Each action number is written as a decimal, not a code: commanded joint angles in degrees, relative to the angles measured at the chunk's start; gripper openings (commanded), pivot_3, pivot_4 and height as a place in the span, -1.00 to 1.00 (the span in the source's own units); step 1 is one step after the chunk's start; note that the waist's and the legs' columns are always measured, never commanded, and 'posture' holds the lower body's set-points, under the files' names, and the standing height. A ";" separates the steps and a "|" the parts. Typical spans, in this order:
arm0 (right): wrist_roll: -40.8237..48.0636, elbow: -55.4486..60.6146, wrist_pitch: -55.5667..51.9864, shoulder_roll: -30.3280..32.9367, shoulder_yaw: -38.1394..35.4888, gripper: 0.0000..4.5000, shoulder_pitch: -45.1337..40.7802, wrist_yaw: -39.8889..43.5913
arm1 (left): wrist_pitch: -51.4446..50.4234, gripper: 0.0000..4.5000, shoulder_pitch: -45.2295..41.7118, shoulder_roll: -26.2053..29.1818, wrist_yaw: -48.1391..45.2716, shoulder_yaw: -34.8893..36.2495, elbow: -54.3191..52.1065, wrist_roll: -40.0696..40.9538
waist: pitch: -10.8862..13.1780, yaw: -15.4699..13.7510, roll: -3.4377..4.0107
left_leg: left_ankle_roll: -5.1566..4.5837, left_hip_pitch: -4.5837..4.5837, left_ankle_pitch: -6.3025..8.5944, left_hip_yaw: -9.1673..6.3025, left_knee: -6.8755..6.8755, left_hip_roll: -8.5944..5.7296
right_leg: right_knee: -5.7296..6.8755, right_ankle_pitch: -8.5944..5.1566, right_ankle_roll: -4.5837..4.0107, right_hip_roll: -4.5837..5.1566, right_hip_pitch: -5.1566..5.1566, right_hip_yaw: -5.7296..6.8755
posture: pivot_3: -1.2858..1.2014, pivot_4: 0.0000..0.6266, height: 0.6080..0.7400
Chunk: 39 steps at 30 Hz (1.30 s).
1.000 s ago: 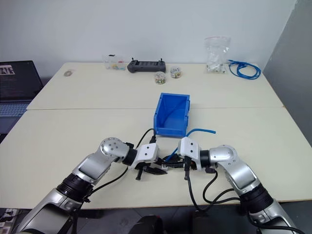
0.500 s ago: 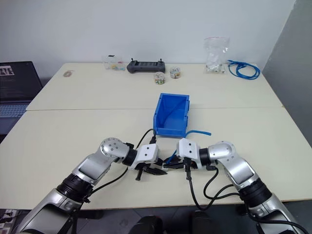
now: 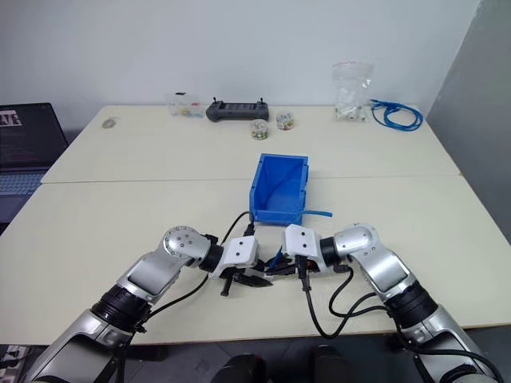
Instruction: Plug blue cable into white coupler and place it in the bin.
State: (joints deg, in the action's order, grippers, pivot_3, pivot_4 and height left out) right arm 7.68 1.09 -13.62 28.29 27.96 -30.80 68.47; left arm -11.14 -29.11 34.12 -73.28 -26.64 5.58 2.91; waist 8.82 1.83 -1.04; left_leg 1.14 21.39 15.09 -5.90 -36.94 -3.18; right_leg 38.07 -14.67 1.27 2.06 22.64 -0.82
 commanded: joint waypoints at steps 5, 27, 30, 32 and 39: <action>-4.72 -3.01 -2.90 0.98 4.99 -0.95 2.29 1.38 | -0.78 -0.61 0.81 -0.17 -0.58 -0.90 0.54 -1.27 | 0.00 0.02 0.00 | -0.07 -0.61 0.09 -0.01 0.14 0.01 | -0.10 -0.29 0.22 0.00 -0.60 0.00 | 0.03 -0.52 1.00; 18.56 16.39 -27.36 -2.02 -22.78 -0.95 -0.26 -14.57 | -16.17 0.99 10.56 5.73 12.33 24.40 -23.95 15.34 | 0.53 -0.49 0.04 | -0.06 -0.17 0.09 -0.20 0.06 -0.03 | -0.17 -0.28 0.22 0.13 -0.31 0.15 | 0.03 -0.52 1.00; 19.84 9.66 -28.91 -3.52 -25.66 -0.95 -6.20 -17.28 | -19.50 1.00 8.81 6.46 15.01 26.06 -27.14 16.14 | 0.55 -0.45 0.04 | -0.06 -0.14 0.09 -0.20 0.06 -0.06 | -0.21 -0.23 0.16 0.13 -0.31 0.15 | 0.03 -0.52 1.00; 18.29 0.38 -28.72 -5.61 -25.80 -0.95 -13.00 -19.60 | -18.98 1.00 7.89 7.74 15.32 25.02 -27.26 14.30 | 0.57 -0.14 0.06 | -0.06 -0.16 0.09 -0.19 0.08 -0.06 | -0.19 -0.19 0.08 0.13 -0.32 0.15 | 0.03 -0.52 1.00; 7.20 -34.57 -21.20 -8.16 -20.01 -0.23 -32.50 -19.50 | -17.35 1.00 5.15 8.49 16.17 22.60 -24.68 12.10 | 0.71 0.29 0.16 | -0.06 -0.31 0.08 0.01 0.29 -0.01 | -0.07 -0.11 -0.08 0.03 -0.22 -0.01 | 0.03 -0.52 1.00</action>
State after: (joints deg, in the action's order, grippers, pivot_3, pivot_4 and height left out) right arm 18.39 -25.35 -38.22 19.90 6.14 -59.70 47.25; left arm -29.68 -22.86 42.21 -57.62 -4.23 -19.05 15.47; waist 9.53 2.12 -0.88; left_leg 1.09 21.10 15.17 -5.89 -36.65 -3.20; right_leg 38.00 -14.78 1.18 2.09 22.44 -0.83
